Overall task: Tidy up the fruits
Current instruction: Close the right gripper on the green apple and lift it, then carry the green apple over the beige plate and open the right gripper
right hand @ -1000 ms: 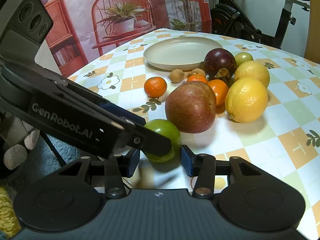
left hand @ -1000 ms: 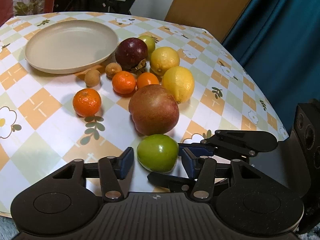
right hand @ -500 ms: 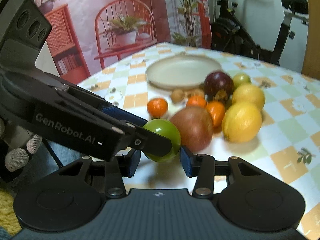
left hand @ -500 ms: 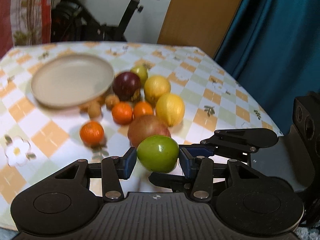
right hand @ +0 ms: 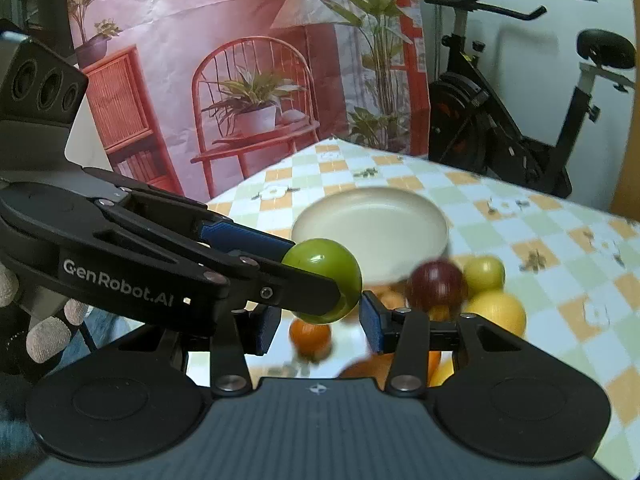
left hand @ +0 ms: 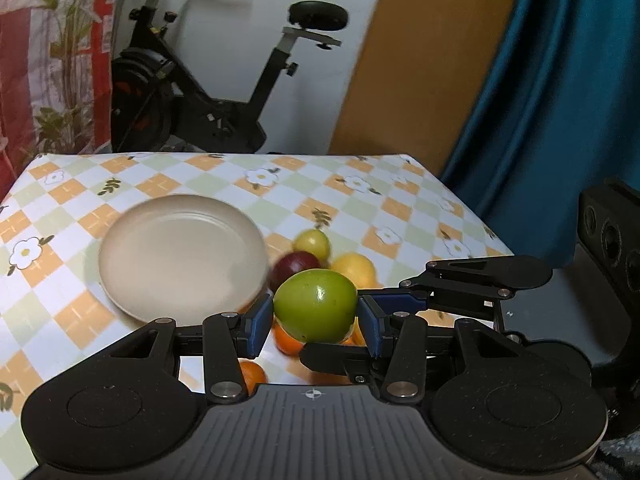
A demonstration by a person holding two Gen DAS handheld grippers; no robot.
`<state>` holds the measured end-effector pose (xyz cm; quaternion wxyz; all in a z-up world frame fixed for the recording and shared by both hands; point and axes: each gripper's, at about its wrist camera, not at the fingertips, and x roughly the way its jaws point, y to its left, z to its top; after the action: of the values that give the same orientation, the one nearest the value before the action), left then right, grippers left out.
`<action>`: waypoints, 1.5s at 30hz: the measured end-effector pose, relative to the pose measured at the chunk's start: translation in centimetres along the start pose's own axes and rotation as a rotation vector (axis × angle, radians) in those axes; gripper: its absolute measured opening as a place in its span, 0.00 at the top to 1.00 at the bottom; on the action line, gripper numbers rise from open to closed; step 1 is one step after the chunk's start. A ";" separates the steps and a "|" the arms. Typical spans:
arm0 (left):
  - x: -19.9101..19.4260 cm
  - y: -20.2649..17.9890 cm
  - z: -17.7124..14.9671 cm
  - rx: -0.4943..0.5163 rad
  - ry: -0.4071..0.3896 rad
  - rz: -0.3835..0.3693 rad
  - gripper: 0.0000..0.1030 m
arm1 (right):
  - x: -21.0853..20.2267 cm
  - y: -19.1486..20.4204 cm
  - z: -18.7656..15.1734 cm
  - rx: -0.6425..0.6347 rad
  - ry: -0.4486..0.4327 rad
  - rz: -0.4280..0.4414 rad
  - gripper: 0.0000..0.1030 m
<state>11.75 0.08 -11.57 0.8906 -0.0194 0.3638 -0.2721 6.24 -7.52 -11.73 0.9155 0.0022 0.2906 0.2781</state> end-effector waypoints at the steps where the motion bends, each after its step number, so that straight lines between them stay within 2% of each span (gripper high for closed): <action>1: 0.3 0.6 0.4 -0.011 0.003 0.003 0.52 | 0.5 -0.1 0.4 -0.009 0.000 0.002 0.55; 7: 2.3 4.3 1.9 -0.073 0.042 0.040 0.52 | 4.9 -0.7 2.8 -0.037 0.030 0.034 0.55; 15: 4.8 9.0 3.2 -0.155 0.106 0.078 0.52 | 11.2 -1.0 5.2 -0.063 0.156 0.067 0.55; 27: 6.7 13.2 2.4 -0.297 0.147 0.084 0.52 | 17.5 -1.4 6.6 -0.075 0.316 0.082 0.55; 37: 7.7 15.7 2.4 -0.372 0.145 0.109 0.52 | 20.7 -0.8 7.4 -0.093 0.372 0.062 0.55; 45: 8.1 16.2 2.7 -0.423 0.117 0.120 0.52 | 21.6 -0.9 7.7 -0.050 0.351 0.009 0.55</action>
<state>25.85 9.39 -18.50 0.8588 -0.1680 0.4642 -0.1369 25.42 4.00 -16.96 0.8494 -0.0680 0.4388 0.2853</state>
